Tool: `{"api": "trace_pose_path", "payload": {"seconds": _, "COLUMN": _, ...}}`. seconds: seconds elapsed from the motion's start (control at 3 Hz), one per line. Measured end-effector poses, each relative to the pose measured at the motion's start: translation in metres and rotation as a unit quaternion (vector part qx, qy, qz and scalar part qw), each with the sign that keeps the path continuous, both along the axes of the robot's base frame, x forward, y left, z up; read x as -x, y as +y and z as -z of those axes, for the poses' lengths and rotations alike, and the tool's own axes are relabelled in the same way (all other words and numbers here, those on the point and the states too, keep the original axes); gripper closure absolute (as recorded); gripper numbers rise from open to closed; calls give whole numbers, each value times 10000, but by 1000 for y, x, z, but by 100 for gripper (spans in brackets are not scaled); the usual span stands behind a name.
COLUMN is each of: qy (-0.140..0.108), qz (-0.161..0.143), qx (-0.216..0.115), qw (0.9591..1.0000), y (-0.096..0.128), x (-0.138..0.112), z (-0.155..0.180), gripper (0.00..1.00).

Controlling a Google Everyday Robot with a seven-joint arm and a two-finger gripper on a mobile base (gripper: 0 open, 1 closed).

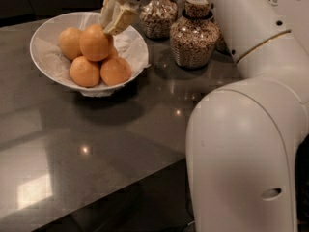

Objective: Pick orange from white bowl

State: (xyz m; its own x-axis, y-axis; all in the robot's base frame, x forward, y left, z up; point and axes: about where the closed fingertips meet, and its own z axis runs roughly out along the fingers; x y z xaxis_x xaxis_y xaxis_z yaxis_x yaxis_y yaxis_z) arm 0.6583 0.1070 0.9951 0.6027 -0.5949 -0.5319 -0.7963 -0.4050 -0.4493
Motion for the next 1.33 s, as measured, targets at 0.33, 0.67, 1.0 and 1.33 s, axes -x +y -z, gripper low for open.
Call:
{"api": "trace_pose_path", "payload": {"seconds": 0.33, "qy": 1, "qz": 0, "qx": 0, "qw": 10000, "y": -2, "x": -1, "z": 0, "gripper": 81}}
{"api": "trace_pose_path", "payload": {"seconds": 0.67, "qy": 1, "qz": 0, "qx": 0, "qw": 10000, "y": -2, "x": -1, "z": 0, "gripper": 57}}
{"api": "trace_pose_path", "payload": {"seconds": 1.0, "qy": 1, "qz": 0, "qx": 0, "qw": 10000, "y": -2, "x": -1, "z": 0, "gripper": 34}}
{"api": "trace_pose_path", "payload": {"seconds": 1.33, "qy": 1, "qz": 0, "qx": 0, "qw": 10000, "y": -2, "x": -1, "z": 0, "gripper": 11}}
